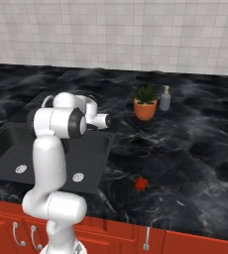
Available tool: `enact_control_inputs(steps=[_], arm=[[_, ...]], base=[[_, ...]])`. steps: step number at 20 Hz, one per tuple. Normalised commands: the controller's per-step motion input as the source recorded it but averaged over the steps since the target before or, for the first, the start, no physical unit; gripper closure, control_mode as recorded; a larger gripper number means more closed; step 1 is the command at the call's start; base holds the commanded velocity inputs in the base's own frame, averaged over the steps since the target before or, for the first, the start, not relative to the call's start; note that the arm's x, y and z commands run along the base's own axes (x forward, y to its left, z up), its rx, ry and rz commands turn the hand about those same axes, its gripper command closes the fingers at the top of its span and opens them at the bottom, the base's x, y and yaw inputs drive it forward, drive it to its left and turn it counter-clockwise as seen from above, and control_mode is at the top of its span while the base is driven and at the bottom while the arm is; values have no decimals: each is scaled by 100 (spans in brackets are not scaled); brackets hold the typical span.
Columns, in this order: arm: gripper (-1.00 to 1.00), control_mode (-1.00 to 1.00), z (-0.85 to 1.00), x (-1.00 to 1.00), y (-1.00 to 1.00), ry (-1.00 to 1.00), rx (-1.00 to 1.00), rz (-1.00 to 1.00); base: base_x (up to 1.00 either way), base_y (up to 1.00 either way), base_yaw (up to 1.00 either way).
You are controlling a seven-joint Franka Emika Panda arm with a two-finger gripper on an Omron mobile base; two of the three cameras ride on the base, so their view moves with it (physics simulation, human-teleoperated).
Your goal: Turn on the sink faucet. Then move the bell pepper from the counter to the sink. Turn off the sink. Move the vegetable from the sink to the pot next to the stove. Finally move the pot to the front right burner.
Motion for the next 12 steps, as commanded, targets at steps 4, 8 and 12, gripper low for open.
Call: enact_control_inputs(steps=[4, 8, 12], arm=[[-100, -100, -8, 11, 0, 4, 1, 0], [-100, -100, -7, 13, 4, 5, 0, 0], [-100, -100, -4, 5, 2, 5, 1, 1]], base=[[0, 0, 0], [0, 0, 0], [0, 0, 0]])
